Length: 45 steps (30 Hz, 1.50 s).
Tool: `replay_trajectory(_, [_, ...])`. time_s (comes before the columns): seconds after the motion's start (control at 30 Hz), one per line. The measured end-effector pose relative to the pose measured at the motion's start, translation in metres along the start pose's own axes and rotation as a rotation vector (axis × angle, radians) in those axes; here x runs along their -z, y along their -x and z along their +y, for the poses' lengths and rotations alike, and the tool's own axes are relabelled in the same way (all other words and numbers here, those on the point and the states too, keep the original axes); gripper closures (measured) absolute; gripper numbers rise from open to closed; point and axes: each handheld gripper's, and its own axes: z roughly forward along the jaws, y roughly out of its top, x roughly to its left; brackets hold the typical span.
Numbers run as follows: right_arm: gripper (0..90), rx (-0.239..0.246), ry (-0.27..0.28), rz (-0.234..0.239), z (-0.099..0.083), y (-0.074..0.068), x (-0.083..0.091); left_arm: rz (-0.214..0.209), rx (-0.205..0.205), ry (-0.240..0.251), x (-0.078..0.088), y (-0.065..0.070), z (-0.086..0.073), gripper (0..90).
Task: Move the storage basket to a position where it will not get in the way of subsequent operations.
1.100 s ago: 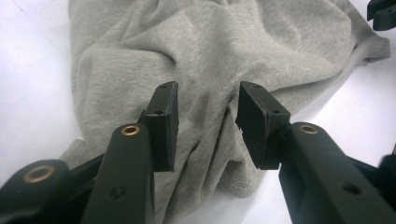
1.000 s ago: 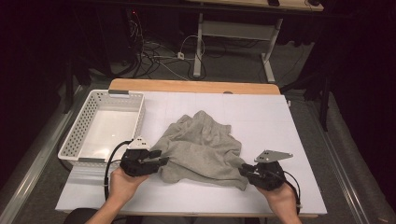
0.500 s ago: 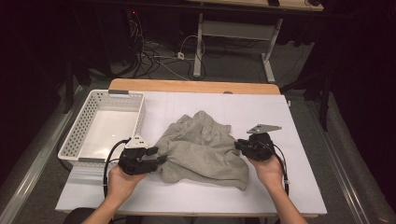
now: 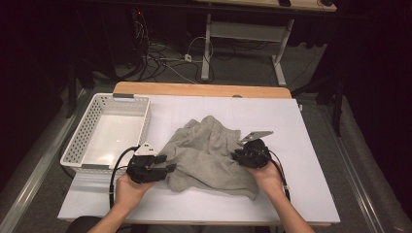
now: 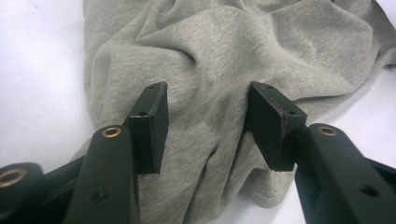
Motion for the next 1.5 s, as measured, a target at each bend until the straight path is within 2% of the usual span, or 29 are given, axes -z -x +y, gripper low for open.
replay_trajectory(0.13, [73.8,-0.029,0.01,-0.043,0.009,0.015,0.003,0.0,0.008,0.001,0.0,-0.001,-0.001,47.4])
replay_trajectory(0.27, [72.5,-0.05,-0.01,-0.074,0.015,0.025,-0.007,0.002,0.008,0.003,0.0,-0.002,-0.001,47.4])
replay_trajectory(0.37, [72.4,-0.101,0.013,-0.061,0.019,0.034,-0.011,0.002,0.009,0.005,0.001,-0.002,-0.001,47.4])
replay_trajectory(0.5, [72.4,-0.128,0.038,-0.075,0.026,0.041,-0.008,0.001,0.012,0.006,0.001,-0.003,-0.001,47.4])
replay_trajectory(0.57, [72.1,-0.129,0.024,-0.087,0.028,0.043,-0.009,0.001,0.011,0.006,0.001,-0.003,-0.001,47.4])
replay_trajectory(0.67, [67.9,-0.127,-0.035,-0.104,0.025,0.045,-0.018,0.0,0.008,0.004,0.0,-0.002,-0.001,47.4])
replay_trajectory(0.73, [65.5,-0.141,-0.069,-0.095,0.022,0.048,-0.026,0.0,0.007,0.004,0.001,-0.002,-0.001,47.4])
replay_trajectory(0.8, [64.2,-0.145,-0.08,-0.088,0.02,0.048,-0.032,0.0,0.008,0.004,0.001,-0.002,-0.001,47.4])
replay_trajectory(0.9, [65.3,-0.129,-0.107,-0.089,0.02,0.047,-0.04,-0.004,0.013,-0.002,0.0,-0.003,-0.001,47.4])
replay_trajectory(1.0, [77.5,-0.136,-0.11,-0.078,0.021,0.05,-0.044,-0.009,0.019,-0.007,-0.001,-0.003,0.0,47.5])
replay_trajectory(1.07, [82.5,-0.129,-0.127,-0.084,0.024,0.051,-0.045,-0.01,0.019,-0.013,-0.002,-0.002,0.0,47.5])
replay_trajectory(1.17, [84.2,-0.098,-0.13,-0.116,0.028,0.05,-0.043,-0.009,0.014,-0.014,-0.003,-0.001,0.0,47.5])
replay_trajectory(1.23, [84.3,-0.104,-0.102,-0.119,0.03,0.052,-0.04,-0.009,0.012,-0.019,-0.004,-0.001,0.0,47.5])
replay_trajectory(1.5, [84.4,-0.109,-0.108,-0.16,0.047,0.07,-0.041,-0.021,0.024,-0.027,-0.004,-0.002,0.0,48.6])
